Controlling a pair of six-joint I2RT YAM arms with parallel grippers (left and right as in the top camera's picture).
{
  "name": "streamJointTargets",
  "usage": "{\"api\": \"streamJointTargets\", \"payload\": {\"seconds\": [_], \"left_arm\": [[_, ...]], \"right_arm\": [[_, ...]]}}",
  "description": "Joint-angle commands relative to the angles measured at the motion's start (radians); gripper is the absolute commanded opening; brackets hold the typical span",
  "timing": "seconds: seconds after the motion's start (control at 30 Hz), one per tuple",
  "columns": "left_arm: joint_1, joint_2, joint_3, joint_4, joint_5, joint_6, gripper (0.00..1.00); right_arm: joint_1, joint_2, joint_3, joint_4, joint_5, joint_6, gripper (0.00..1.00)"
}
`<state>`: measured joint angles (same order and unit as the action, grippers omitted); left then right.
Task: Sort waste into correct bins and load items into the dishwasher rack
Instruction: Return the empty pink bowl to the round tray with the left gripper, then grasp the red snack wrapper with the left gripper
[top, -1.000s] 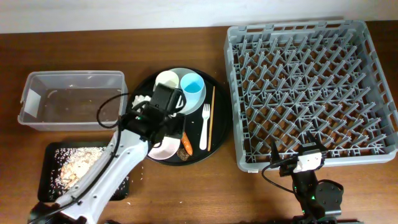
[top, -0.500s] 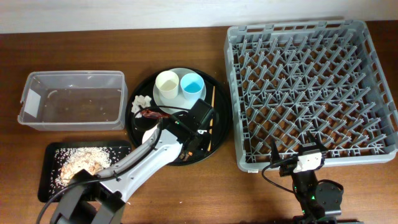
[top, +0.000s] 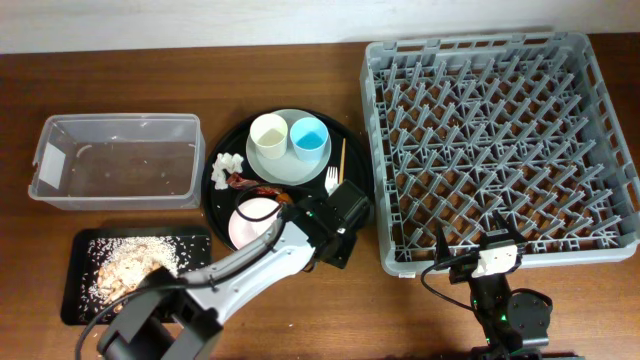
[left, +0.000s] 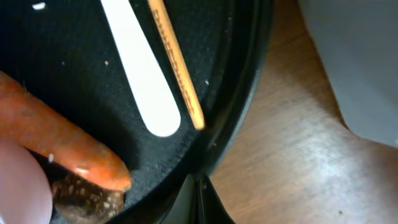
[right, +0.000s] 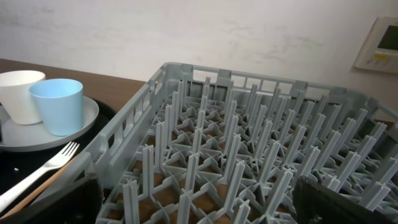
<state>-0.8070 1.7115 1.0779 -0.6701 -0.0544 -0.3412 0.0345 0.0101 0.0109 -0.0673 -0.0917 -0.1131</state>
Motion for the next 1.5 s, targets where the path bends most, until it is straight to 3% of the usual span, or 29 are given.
{"api": "streamJointTargets", "payload": {"seconds": [0.0, 0.1, 0.33, 0.47, 0.57, 0.67, 0.7, 0.73, 0.77, 0.83, 0.87, 0.93, 1.0, 1.1, 1.27, 1.4, 1.47], "left_arm": [[-0.004, 0.057, -0.011, 0.009, -0.050, -0.050, 0.01], [-0.004, 0.092, -0.011, 0.020, -0.065, -0.054, 0.01], [-0.004, 0.097, -0.010, 0.070, 0.079, -0.063, 0.00], [-0.003, 0.097, -0.003, 0.104, 0.073, -0.061, 0.00], [0.035, 0.080, 0.147, 0.022, -0.039, -0.040, 0.01], [0.114, 0.047, 0.333, -0.178, -0.194, -0.024, 0.21], [0.169, 0.035, 0.377, -0.246, -0.215, -0.025, 0.52], [0.270, 0.027, 0.394, -0.293, -0.185, -0.026, 0.97], [0.344, 0.030, 0.392, -0.300, -0.108, -0.025, 0.99], [0.478, 0.037, 0.391, -0.304, -0.068, -0.026, 0.98], [0.527, 0.037, 0.390, -0.304, -0.064, -0.039, 0.80], [0.571, 0.039, 0.368, -0.303, -0.039, -0.119, 0.69], [0.557, 0.040, 0.316, -0.278, -0.035, -0.153, 0.66], [0.554, 0.040, 0.200, -0.177, -0.035, -0.299, 0.64], [0.497, 0.040, 0.062, 0.021, 0.036, -0.299, 0.61], [0.483, 0.040, 0.047, 0.054, 0.032, -0.299, 0.56], [0.483, 0.040, 0.039, 0.076, 0.032, -0.299, 0.42]], "right_arm": [[0.004, -0.006, -0.005, -0.004, -0.002, -0.006, 0.99], [0.004, -0.006, -0.005, -0.004, -0.002, -0.006, 0.99], [0.004, -0.006, -0.005, -0.004, -0.002, -0.006, 0.99], [0.004, -0.006, -0.005, -0.004, -0.002, -0.006, 0.99], [0.004, -0.006, -0.005, -0.004, -0.002, -0.006, 0.99], [0.004, -0.006, -0.005, -0.004, -0.002, -0.006, 0.99], [0.004, -0.006, -0.005, -0.004, -0.002, -0.006, 0.99], [0.004, -0.006, -0.005, -0.004, -0.002, -0.006, 0.99], [0.004, -0.006, -0.005, -0.004, -0.002, -0.006, 0.99], [0.004, -0.006, -0.005, -0.004, -0.002, -0.006, 0.99], [0.004, -0.006, -0.005, -0.004, -0.002, -0.006, 0.99], [0.004, -0.006, -0.005, -0.004, -0.002, -0.006, 0.99], [0.004, -0.006, -0.005, -0.004, -0.002, -0.006, 0.99], [0.004, -0.006, -0.005, -0.004, -0.002, -0.006, 0.99], [0.004, -0.006, -0.005, -0.004, -0.002, -0.006, 0.99], [0.004, -0.006, -0.005, -0.004, -0.002, -0.006, 0.99], [0.004, -0.006, -0.005, -0.004, -0.002, -0.006, 0.99]]}}
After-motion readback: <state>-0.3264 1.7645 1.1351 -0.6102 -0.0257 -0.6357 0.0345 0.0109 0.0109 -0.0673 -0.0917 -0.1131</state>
